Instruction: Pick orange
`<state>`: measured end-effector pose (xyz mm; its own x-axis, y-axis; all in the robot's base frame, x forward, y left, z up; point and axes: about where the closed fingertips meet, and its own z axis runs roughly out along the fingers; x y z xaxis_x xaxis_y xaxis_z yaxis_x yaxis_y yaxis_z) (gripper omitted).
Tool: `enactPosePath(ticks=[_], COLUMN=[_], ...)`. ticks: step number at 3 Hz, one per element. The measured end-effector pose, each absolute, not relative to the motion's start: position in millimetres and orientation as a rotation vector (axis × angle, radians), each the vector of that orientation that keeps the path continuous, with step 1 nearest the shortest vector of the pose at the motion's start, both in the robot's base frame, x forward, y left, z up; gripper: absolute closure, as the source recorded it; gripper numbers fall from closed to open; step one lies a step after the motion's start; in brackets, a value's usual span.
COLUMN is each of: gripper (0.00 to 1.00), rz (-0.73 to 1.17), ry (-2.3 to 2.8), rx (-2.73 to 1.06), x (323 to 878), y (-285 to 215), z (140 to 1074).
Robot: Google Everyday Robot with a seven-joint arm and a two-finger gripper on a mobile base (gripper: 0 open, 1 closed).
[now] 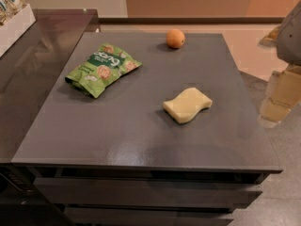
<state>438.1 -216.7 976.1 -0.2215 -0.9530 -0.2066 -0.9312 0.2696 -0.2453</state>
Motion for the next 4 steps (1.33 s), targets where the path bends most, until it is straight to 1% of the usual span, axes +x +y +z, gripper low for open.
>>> enactPosePath(ticks=[1,2,3,4], gripper=[0.00,0.00,0.00,0.00], rz=[-0.098,-0.058,0.013,0.067], ry=[2.232,2.217,2.194,2.167], rx=[-1.725,-1.688,-1.626,-1.555], x=[438.1,449.0,481.0,525.3], y=[-216.7,-214.2,-207.3,-200.2], z=[976.2,975.9,967.0,951.8])
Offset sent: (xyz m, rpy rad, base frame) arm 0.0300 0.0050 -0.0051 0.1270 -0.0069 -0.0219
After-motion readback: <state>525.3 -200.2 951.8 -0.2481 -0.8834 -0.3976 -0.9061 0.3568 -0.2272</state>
